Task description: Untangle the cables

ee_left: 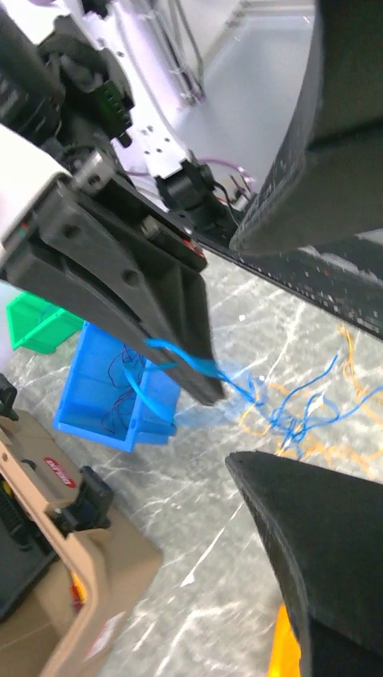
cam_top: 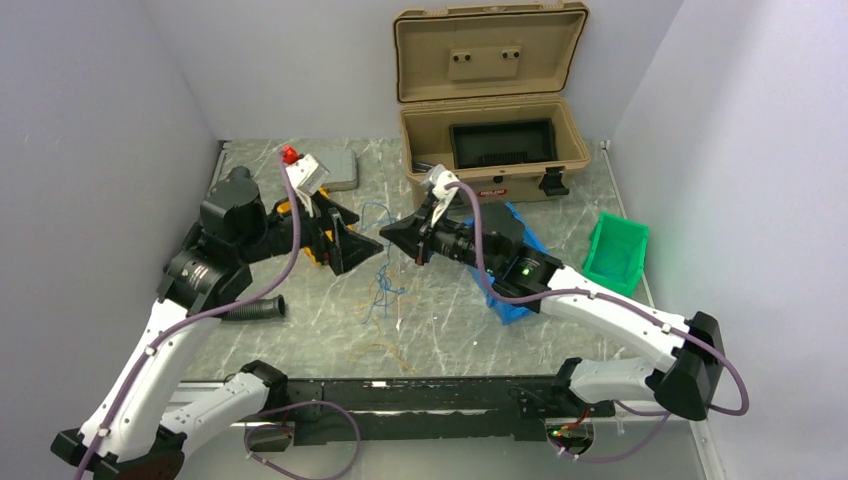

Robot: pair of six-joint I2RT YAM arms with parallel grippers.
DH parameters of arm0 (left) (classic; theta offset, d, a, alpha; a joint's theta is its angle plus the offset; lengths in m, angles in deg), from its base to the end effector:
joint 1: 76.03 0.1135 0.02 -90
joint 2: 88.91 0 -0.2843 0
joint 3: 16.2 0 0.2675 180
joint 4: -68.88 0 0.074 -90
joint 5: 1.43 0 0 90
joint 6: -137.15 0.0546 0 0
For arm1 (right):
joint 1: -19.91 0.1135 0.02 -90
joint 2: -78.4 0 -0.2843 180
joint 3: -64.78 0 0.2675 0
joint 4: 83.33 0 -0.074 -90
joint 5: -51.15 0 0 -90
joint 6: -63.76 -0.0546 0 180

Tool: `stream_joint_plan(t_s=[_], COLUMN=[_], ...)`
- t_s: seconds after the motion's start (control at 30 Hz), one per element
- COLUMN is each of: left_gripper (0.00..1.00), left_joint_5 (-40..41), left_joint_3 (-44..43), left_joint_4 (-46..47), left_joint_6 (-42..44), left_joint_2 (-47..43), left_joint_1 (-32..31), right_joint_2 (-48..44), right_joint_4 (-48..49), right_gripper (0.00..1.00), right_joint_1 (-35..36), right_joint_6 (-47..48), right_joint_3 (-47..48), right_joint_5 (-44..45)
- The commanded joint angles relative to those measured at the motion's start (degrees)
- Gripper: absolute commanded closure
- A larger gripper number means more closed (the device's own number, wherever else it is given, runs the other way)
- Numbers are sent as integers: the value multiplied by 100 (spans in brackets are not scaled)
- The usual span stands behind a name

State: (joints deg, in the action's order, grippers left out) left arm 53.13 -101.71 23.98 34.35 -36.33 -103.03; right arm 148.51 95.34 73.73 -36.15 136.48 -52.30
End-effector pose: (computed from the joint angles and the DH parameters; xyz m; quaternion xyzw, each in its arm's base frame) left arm 0.1528 -0.1134 0.4601 0.2816 0.7108 -0.4265 0.4834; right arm 0.1773 0.2640 0.3888 -0.3389 0.6188 0.4417 0.5541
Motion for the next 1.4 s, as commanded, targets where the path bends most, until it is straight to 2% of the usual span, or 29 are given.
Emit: stream_joint_plan(t_s=[0.0, 0.07, 0.27, 0.4, 0.57, 0.67, 0.7, 0.77, 0.87, 0.9, 0.93, 1.03, 1.13, 1.37], left_gripper=[1, 1, 1, 1, 2, 7, 11, 29, 80, 93, 100, 100, 100, 100], left_joint_5=[890, 1082, 848, 1112, 1491, 1542, 1548, 1493, 1323, 1294, 1286, 1276, 1604, 3246], left_joint_3=[450, 843, 2125, 2955, 3288, 3267, 3259, 3288, 3453, 3522, 3617, 3951, 4189, 4398], left_joint_4=[235, 486, 1631, 2563, 3330, 3615, 3669, 3807, 4025, 4062, 4105, 4288, 4092, 2703], left_joint_6=[-349, -498, -769, -1090, -1190, -1190, -1190, -1198, -1227, -1245, -1261, -1324, -1349, -1729], left_joint_2=[-438, -660, -903, -901, -532, -54, 119, 428, 776, 826, 848, 762, 544, 116], left_joint_1=[-23, -24, -19, -61, -331, -559, -620, -698, -715, -713, -718, -714, -714, -613], right_joint_2=[-464, -518, -662, -632, -553, -511, -500, -510, -597, -644, -689, -846, -1098, -1957], right_joint_4=[278, 143, 29, -33, -27, -16, -36, -109, -303, -383, -474, -678, -771, -1282], right_gripper=[100, 100, 100, 100, 100, 100, 100, 100, 100, 100, 100, 100, 100, 100], right_joint_1=[14, 15, 18, 14, 16, 15, 19, 15, 14, 14, 21, 13, 2, 6], right_joint_6=[-433, -585, -1380, -1648, -1911, -1999, -2018, -2040, -1965, -1917, -1850, -1664, -1357, -203], right_joint_3=[179, 350, 687, 962, 1165, 1280, 1330, 1442, 1650, 1732, 1815, 2026, 2089, 2211], right_joint_5=[955, 1041, 1473, 1389, 1230, 1220, 1241, 1314, 1701, 1887, 2067, 2632, 3204, 6285])
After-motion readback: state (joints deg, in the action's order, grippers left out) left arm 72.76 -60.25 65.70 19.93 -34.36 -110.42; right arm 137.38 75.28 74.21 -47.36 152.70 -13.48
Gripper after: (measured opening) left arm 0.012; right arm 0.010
